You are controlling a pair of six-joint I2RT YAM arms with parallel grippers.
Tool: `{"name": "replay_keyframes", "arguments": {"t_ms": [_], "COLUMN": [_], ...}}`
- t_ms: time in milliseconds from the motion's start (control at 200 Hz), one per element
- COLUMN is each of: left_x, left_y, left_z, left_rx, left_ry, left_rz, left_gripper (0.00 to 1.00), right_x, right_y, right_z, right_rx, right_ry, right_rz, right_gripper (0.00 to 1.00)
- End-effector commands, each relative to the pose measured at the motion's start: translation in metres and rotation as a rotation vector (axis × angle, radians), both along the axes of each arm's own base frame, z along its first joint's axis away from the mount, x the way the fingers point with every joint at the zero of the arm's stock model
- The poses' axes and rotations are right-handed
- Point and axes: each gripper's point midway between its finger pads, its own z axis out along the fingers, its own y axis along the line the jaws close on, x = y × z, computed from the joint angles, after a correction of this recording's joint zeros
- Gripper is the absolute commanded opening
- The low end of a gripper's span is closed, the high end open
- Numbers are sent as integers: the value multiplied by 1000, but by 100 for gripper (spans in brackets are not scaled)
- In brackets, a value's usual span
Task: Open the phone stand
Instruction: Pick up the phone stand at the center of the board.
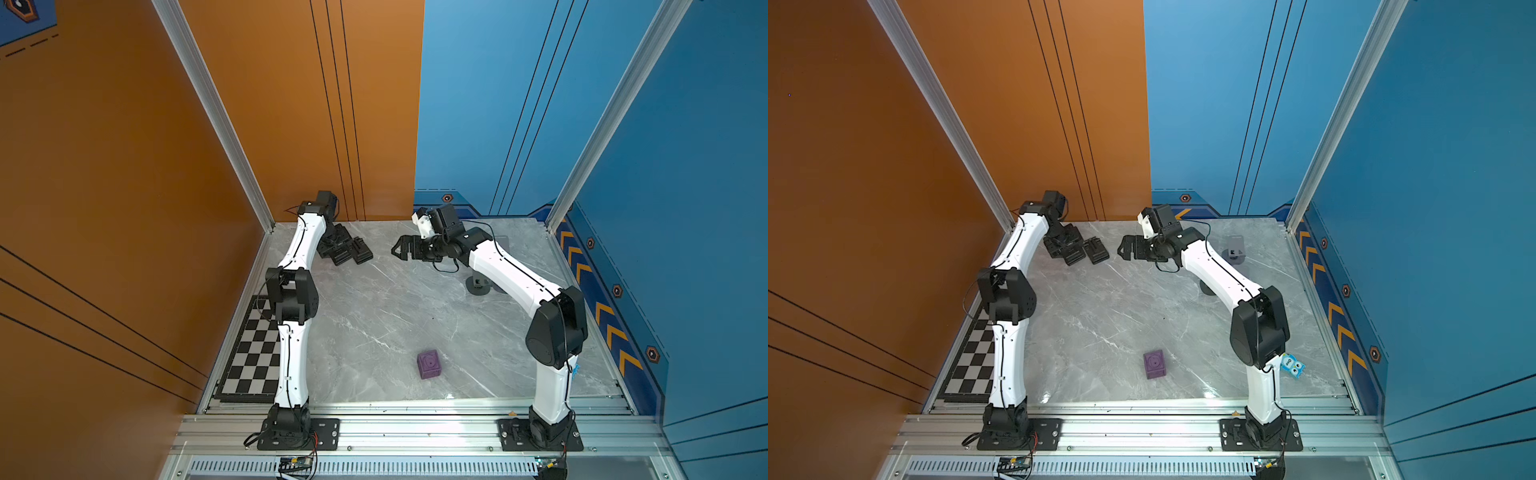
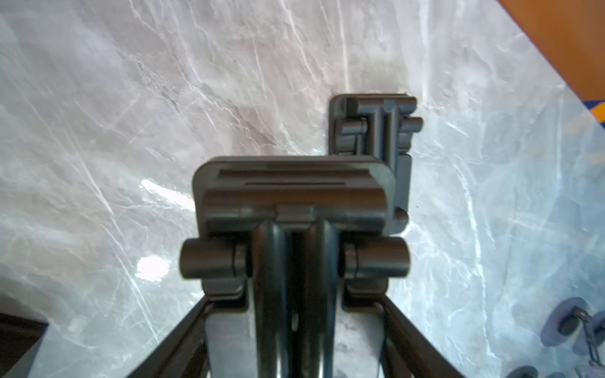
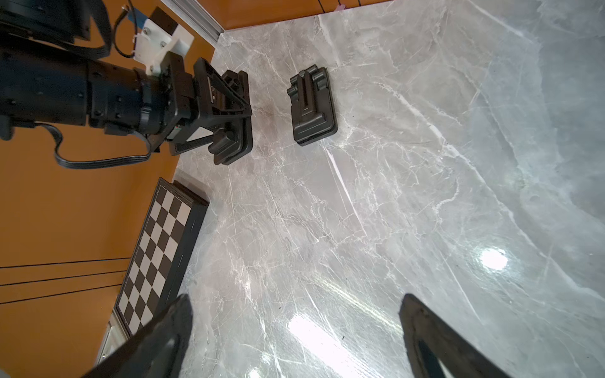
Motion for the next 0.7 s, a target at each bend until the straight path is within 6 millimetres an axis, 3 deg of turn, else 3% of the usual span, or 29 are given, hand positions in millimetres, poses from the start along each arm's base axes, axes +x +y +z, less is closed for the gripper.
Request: {"name": "replay_keyframes", "arguments": {"t_ms": [0,220,230,260,696], "left_x": [-11,-27,-29,-30,-60], "left_y": [-26,-44,-45,-47,-68], "left_z": [19,23,23,23,18], "left_rx": [-88,-224,-231,-255,-515], "left_ry": [-29,-91,-92,-107,-168], "left_rz": [-9,69,73,86,283], "left_gripper": [36,33,33,33,34], "right_x": [4,5,2,1,-8], "right_y": [14,26,25,25,38], "right_z": [7,1,-9,-14,-50], "right_rx": [52,90,78,74,87], "right_ry": [-14,-10,8,17,54], "right_rz": [-7,-23,-25,-28,-52], "right_gripper": [100,100,100,100,100]}}
